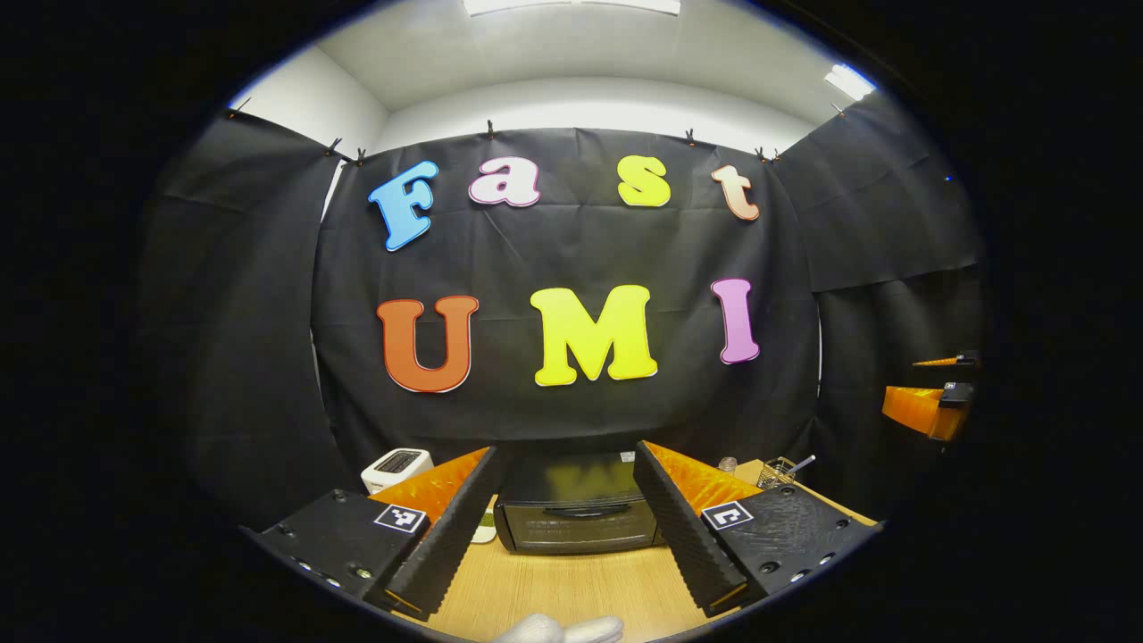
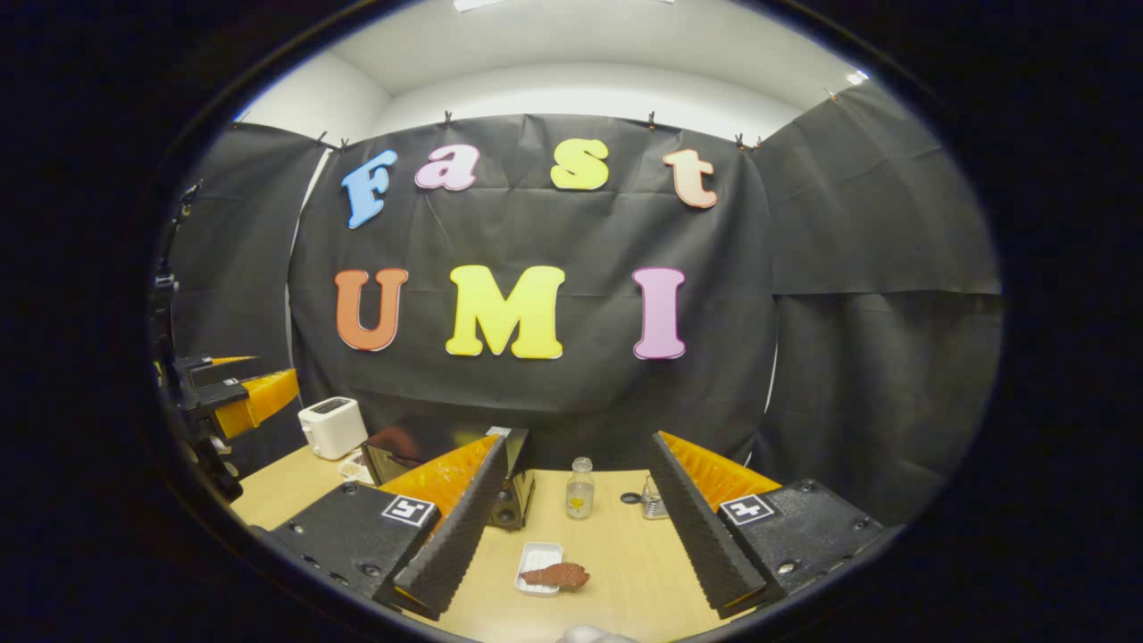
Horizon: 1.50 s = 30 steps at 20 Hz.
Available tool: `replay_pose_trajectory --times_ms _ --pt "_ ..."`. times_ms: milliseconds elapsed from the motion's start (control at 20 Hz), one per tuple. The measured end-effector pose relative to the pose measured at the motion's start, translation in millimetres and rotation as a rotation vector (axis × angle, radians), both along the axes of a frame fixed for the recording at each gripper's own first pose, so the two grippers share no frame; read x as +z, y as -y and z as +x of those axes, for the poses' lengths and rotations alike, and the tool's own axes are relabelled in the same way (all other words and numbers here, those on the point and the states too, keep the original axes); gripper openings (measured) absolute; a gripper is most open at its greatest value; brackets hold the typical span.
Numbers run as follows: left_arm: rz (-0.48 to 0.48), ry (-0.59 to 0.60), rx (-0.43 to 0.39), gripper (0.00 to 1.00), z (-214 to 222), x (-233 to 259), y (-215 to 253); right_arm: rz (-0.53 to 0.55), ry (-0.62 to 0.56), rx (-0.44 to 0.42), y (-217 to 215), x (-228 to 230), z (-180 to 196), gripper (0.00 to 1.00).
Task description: Open the electric oven with the left hand, put the food in, and close the electric oven.
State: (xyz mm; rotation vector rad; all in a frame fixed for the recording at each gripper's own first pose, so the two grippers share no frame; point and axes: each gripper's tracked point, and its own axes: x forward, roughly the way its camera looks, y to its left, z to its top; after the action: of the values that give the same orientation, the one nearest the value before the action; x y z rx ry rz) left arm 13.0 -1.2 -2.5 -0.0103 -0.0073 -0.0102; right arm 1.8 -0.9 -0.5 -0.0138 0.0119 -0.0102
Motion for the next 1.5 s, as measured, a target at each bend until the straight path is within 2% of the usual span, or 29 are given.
replay_pose_trajectory --times_ms 50,200,250,400,550,700,750,800,950,1000,1050,1200,1350,1500 --pt "0.0 0.0 0.002 0.96 2 -1 0 0.001 -0.003 0.003 -1 0 1 0.96" --pt "-0.011 -0.015 -0.007 0.96 18 -13 2 0.01 -0.006 0.01 -1 0 3 1.0" --pt "-0.017 -0.021 -0.012 0.96 25 -17 4 0.008 -0.011 0.007 1 -1 3 0.97" --pt "-0.038 -0.059 -0.03 0.96 53 -38 13 0.002 -0.035 -0.013 10 -6 0 1.0" --pt "-0.057 -0.095 -0.051 0.96 86 -63 24 0.012 -0.056 -0.052 25 -10 -7 1.0" --pt "-0.035 -0.146 -0.049 0.96 128 -96 31 0.022 -0.089 -0.099 42 -19 -15 1.0" --pt "-0.033 -0.172 -0.053 1.0 141 -112 35 0.024 -0.102 -0.116 47 -22 -18 1.0" --pt "-0.039 -0.201 -0.054 0.96 153 -127 38 0.028 -0.112 -0.131 52 -24 -22 1.0" --pt "-0.053 -0.27 -0.058 0.97 183 -162 44 0.03 -0.142 -0.181 69 -32 -29 1.0" --pt "-0.049 -0.287 -0.053 0.97 189 -171 43 0.033 -0.151 -0.196 74 -34 -30 0.96" --pt "-0.049 -0.295 -0.049 0.97 196 -179 44 0.038 -0.158 -0.209 78 -35 -31 1.0" --pt "-0.055 -0.351 -0.043 0.97 208 -206 43 0.055 -0.173 -0.23 84 -42 -31 0.97" --pt "-0.055 -0.404 -0.021 0.97 210 -229 39 0.071 -0.181 -0.237 84 -47 -32 1.0" --pt "-0.01 -0.387 -0.015 0.96 209 -225 37 0.076 -0.187 -0.224 78 -51 -37 1.0"
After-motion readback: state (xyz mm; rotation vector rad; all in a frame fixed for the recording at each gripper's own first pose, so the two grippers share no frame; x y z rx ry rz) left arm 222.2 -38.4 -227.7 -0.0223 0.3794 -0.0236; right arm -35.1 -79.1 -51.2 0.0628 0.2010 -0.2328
